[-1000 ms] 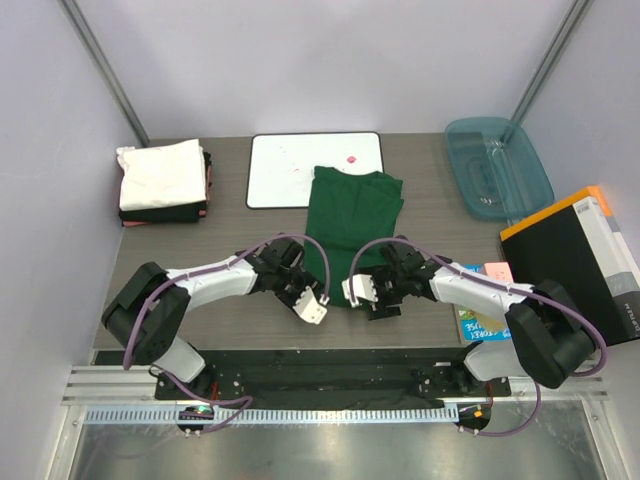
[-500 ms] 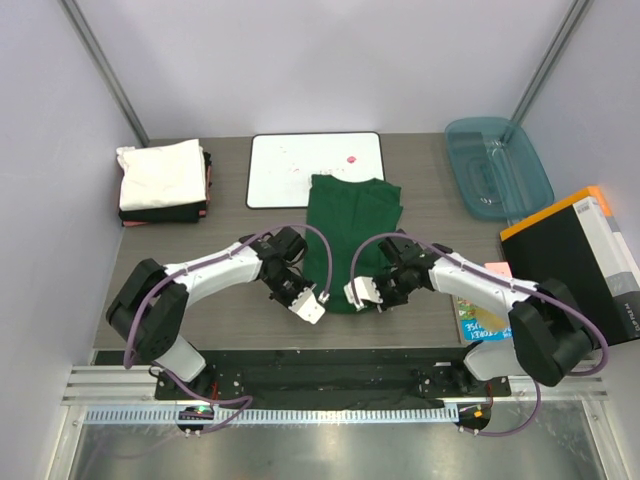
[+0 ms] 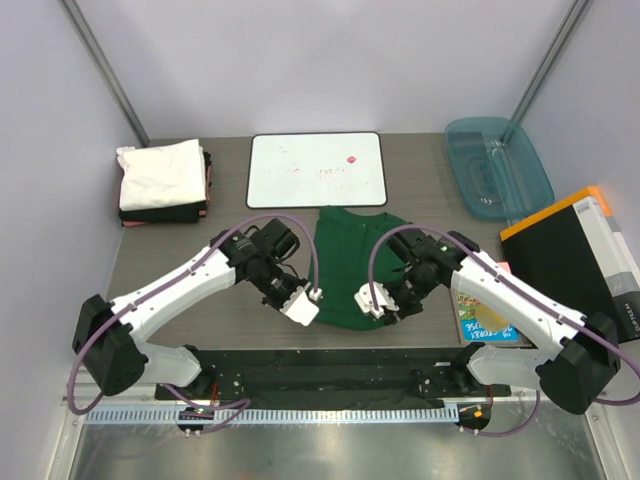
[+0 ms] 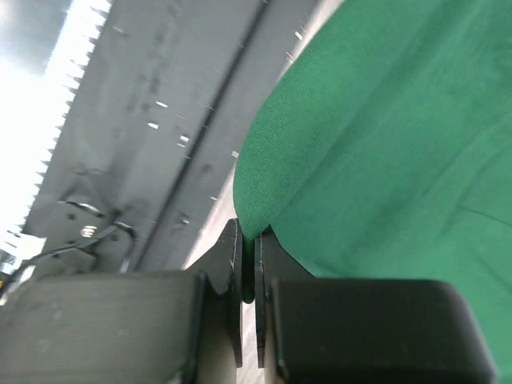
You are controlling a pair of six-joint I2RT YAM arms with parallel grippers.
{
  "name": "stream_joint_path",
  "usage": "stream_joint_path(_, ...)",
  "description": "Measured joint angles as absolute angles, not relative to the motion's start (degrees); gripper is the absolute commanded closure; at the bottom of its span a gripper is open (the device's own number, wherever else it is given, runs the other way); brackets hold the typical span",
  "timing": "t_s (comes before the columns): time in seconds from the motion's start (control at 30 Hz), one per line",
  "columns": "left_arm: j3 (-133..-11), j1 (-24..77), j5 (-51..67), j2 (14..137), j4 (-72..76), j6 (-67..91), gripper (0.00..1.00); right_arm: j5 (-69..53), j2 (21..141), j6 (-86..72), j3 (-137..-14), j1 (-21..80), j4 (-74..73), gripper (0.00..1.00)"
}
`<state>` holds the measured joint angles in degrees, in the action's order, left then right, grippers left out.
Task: Fold and stack the t-shirts
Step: Fold the long partially folded tshirt into a neat square
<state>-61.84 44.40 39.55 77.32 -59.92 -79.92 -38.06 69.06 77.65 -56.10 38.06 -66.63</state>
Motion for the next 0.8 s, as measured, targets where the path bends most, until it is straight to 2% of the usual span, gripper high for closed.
stream_joint_path(0.2, -62.92, 45.58, 41.39, 72.73, -61.95, -76.9, 1.0, -39.35, 65.56, 75.92, -57.1, 40.27, -69.87, 0.99)
stream_joint_path(0.37, -63.13, 45.47, 39.0, 72.82, -59.16, -75.16, 1.0, -35.03, 63.9, 72.88, -57.1, 40.34, -66.74, 0.99)
stream_joint_path(0.8, -70.46, 38.41, 36.29, 83.11, -50.11, -76.4, 1.0, -22.59, 65.06, 72.12, -57.65, 36.47, -55.07, 0.99)
